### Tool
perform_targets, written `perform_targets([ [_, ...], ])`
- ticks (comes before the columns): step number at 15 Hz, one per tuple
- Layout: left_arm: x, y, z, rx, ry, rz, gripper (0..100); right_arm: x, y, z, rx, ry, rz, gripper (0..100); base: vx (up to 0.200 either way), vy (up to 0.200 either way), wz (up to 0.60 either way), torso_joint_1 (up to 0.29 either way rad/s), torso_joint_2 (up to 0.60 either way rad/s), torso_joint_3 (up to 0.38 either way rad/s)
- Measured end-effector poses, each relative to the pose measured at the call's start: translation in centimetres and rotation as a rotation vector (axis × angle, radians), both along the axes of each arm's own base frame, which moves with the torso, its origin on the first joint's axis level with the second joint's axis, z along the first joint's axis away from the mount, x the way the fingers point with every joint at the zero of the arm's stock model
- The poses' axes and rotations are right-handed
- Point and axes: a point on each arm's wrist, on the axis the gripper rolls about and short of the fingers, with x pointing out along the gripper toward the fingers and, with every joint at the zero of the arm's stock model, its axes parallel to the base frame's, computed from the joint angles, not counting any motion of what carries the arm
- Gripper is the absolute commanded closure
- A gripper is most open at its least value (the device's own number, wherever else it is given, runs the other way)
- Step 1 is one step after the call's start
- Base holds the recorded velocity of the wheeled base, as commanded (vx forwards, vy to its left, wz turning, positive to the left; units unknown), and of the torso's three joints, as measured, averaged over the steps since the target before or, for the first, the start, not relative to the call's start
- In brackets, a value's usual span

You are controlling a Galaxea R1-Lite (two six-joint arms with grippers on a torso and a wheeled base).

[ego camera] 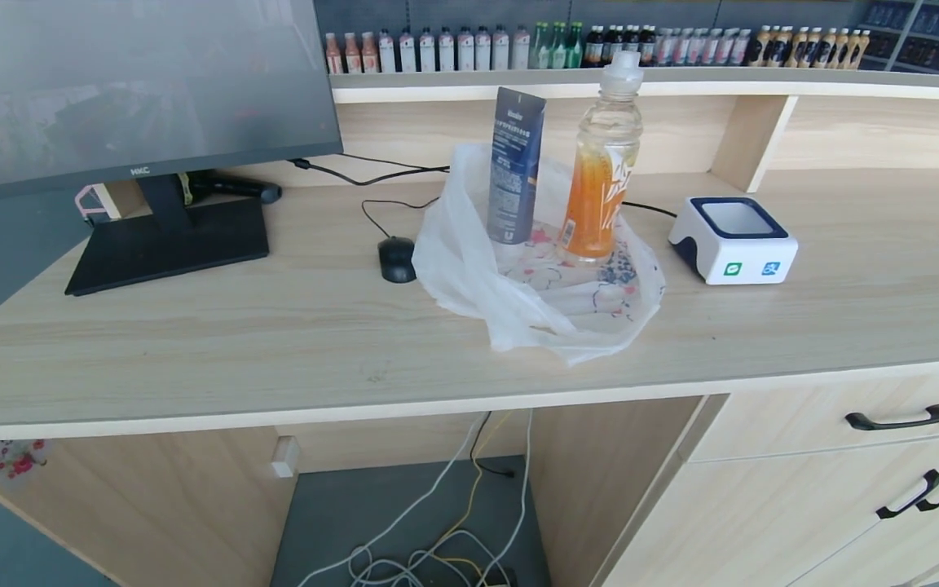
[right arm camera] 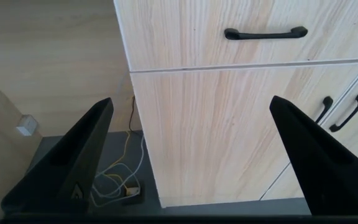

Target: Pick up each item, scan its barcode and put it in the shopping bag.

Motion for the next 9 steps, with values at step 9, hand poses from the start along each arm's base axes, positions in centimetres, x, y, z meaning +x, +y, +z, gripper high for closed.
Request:
perform_targets([
  [9, 0.00, 0.00, 0.01, -0.008, -0.001, 0.000, 100, 0.01, 0.00, 0.02, -0.007, 0.000, 0.001, 0, 0.000, -0.200, 0.00, 0.002, 0.00, 0.003],
])
